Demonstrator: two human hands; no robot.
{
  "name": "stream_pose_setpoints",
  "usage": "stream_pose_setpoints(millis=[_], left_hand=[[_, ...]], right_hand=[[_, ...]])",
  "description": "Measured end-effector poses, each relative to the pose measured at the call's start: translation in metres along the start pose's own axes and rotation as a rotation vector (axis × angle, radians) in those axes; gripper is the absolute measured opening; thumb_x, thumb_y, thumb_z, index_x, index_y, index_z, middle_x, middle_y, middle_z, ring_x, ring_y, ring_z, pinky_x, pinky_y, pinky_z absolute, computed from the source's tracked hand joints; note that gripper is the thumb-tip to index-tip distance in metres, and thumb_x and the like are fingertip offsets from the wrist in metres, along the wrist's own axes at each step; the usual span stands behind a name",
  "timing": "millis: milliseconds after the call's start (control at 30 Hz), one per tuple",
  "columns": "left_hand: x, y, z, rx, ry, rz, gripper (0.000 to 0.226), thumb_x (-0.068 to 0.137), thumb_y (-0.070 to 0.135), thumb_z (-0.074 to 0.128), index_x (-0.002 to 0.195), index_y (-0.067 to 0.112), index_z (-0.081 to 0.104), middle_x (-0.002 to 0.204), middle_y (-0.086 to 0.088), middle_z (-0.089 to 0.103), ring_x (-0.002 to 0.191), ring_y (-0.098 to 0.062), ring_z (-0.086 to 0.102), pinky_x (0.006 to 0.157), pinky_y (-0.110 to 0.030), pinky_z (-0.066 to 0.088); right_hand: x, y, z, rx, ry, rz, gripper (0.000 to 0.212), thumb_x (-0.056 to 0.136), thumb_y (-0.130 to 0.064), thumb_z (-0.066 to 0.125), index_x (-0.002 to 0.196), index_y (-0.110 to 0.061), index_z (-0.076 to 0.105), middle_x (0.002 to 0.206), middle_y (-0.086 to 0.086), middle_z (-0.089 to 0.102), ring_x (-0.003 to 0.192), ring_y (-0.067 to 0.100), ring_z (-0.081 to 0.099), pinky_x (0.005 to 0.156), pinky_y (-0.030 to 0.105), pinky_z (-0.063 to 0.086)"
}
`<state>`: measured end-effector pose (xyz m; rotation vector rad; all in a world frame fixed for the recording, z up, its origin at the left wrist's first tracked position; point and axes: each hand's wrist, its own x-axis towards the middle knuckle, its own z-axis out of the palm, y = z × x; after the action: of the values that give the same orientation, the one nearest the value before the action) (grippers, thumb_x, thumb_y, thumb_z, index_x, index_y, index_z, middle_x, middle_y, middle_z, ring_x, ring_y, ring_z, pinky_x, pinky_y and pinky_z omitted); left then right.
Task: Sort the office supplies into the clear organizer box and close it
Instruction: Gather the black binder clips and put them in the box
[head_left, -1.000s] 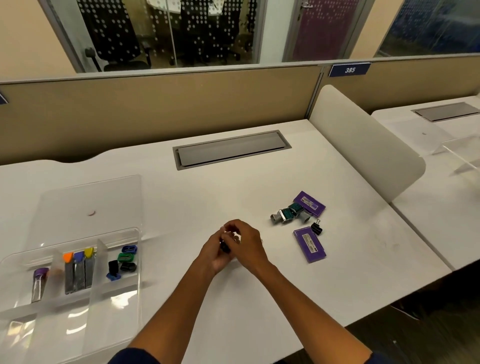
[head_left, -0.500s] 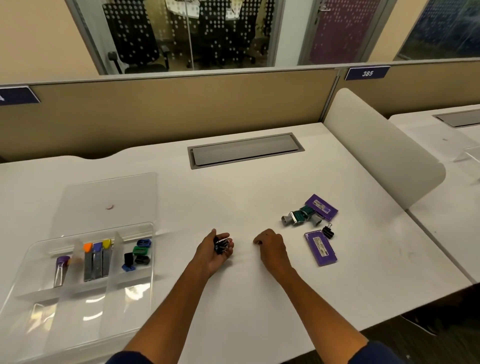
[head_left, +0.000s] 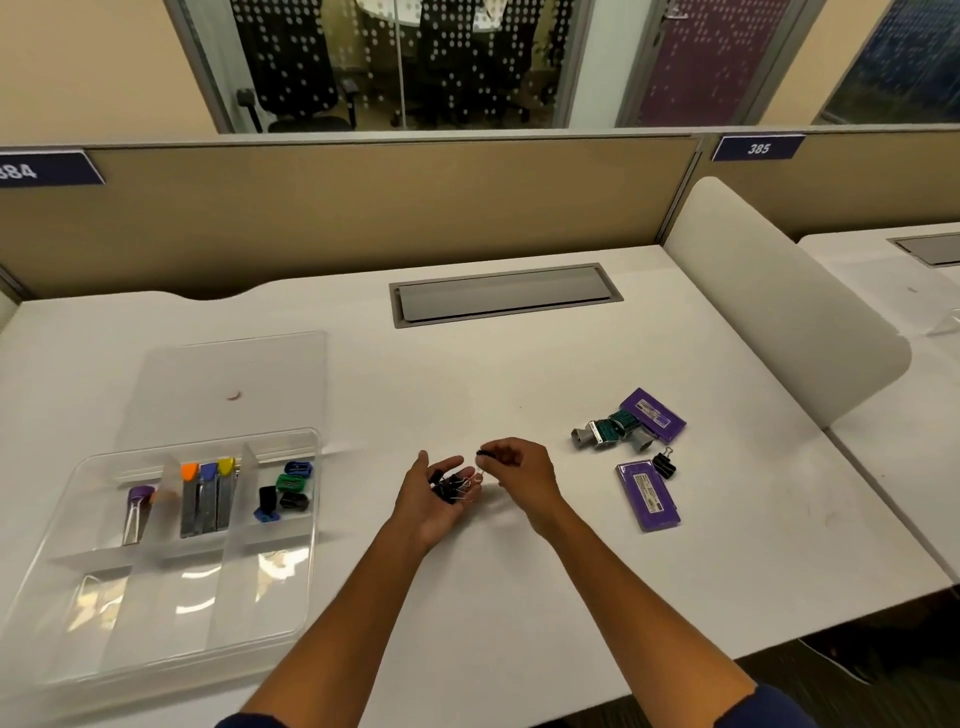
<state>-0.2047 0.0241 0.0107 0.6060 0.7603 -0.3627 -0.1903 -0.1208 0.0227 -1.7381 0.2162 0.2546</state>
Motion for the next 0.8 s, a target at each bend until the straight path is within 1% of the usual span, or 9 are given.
stream_pose_setpoints(millis=[100,167,267,367,400,467,600,700,800], left_hand=[[-0.009,0.007,0.0,-0.108,-0.017,0.043,0.059,0.1,0.047,0.035,0.108,-0.005,0.061,0.111,-0.026,0.061,0.105,-0.036,0.061,0.102,-0.047,0.045],[-0.014,0.015,-0.004,-0.174,-0.015,0.076,0.063,0.099,0.049,0.032,0.111,-0.005,0.062,0.115,-0.024,0.062,0.112,-0.035,0.059,0.104,-0.045,0.044],[-0.026,0.03,-0.015,-0.22,-0.002,0.142,0.063,0.1,0.049,0.03,0.119,-0.003,0.06,0.121,-0.022,0.062,0.117,-0.033,0.057,0.099,-0.041,0.046],[-0.045,0.046,-0.027,-0.244,0.005,0.243,0.053,0.102,0.042,0.032,0.11,-0.001,0.063,0.113,-0.019,0.065,0.108,-0.029,0.061,0.091,-0.037,0.049],[-0.052,0.051,-0.032,-0.254,0.008,0.276,0.05,0.102,0.04,0.033,0.104,0.0,0.064,0.108,-0.018,0.066,0.104,-0.028,0.063,0.089,-0.036,0.05],[-0.064,0.063,-0.044,-0.289,0.041,0.342,0.048,0.1,0.04,0.038,0.1,0.0,0.065,0.106,-0.019,0.068,0.104,-0.029,0.063,0.093,-0.038,0.05],[-0.092,0.086,-0.078,-0.332,0.118,0.461,0.054,0.097,0.042,0.043,0.118,-0.004,0.061,0.117,-0.023,0.064,0.114,-0.034,0.06,0.103,-0.042,0.046],[-0.112,0.101,-0.11,-0.361,0.191,0.561,0.057,0.094,0.045,0.047,0.12,-0.004,0.061,0.115,-0.023,0.064,0.113,-0.034,0.061,0.102,-0.042,0.048],[-0.13,0.115,-0.139,-0.392,0.289,0.63,0.058,0.094,0.049,0.045,0.11,-0.002,0.067,0.112,-0.022,0.067,0.108,-0.033,0.064,0.094,-0.039,0.052]], right_hand=[[-0.006,-0.008,0.032,0.092,-0.028,0.018,0.01,0.085,-0.022,0.07,0.093,-0.021,0.075,0.091,-0.003,0.076,0.089,0.009,0.07,0.084,0.028,0.055],[-0.011,-0.014,0.055,0.118,-0.018,0.022,0.015,0.09,-0.027,0.062,0.098,-0.023,0.074,0.099,-0.005,0.075,0.095,0.009,0.069,0.089,0.028,0.054],[-0.023,-0.023,0.089,0.25,0.007,0.058,0.023,0.097,-0.021,0.051,0.107,-0.023,0.071,0.108,-0.005,0.072,0.101,0.007,0.066,0.084,0.021,0.052],[-0.037,-0.038,0.12,0.369,0.009,0.059,0.027,0.099,-0.017,0.046,0.107,-0.021,0.071,0.108,-0.003,0.071,0.102,0.009,0.065,0.083,0.018,0.051],[-0.041,-0.041,0.132,0.403,-0.001,0.064,0.027,0.099,-0.017,0.045,0.108,-0.019,0.07,0.109,-0.002,0.071,0.102,0.01,0.065,0.085,0.02,0.051],[-0.049,-0.048,0.154,0.458,-0.035,0.083,0.027,0.099,-0.018,0.045,0.111,-0.016,0.07,0.11,0.0,0.071,0.103,0.012,0.066,0.088,0.022,0.052],[-0.067,-0.055,0.203,0.53,-0.154,0.135,0.025,0.097,-0.022,0.051,0.109,-0.013,0.071,0.11,0.007,0.072,0.105,0.019,0.067,0.094,0.03,0.054],[-0.086,-0.059,0.243,0.535,-0.272,0.198,0.024,0.094,-0.027,0.055,0.104,-0.013,0.072,0.104,0.009,0.073,0.1,0.021,0.069,0.085,0.029,0.056],[-0.101,-0.063,0.279,0.581,-0.363,0.253,0.023,0.091,-0.027,0.059,0.094,-0.01,0.073,0.094,0.01,0.073,0.092,0.022,0.068,0.083,0.031,0.055]])
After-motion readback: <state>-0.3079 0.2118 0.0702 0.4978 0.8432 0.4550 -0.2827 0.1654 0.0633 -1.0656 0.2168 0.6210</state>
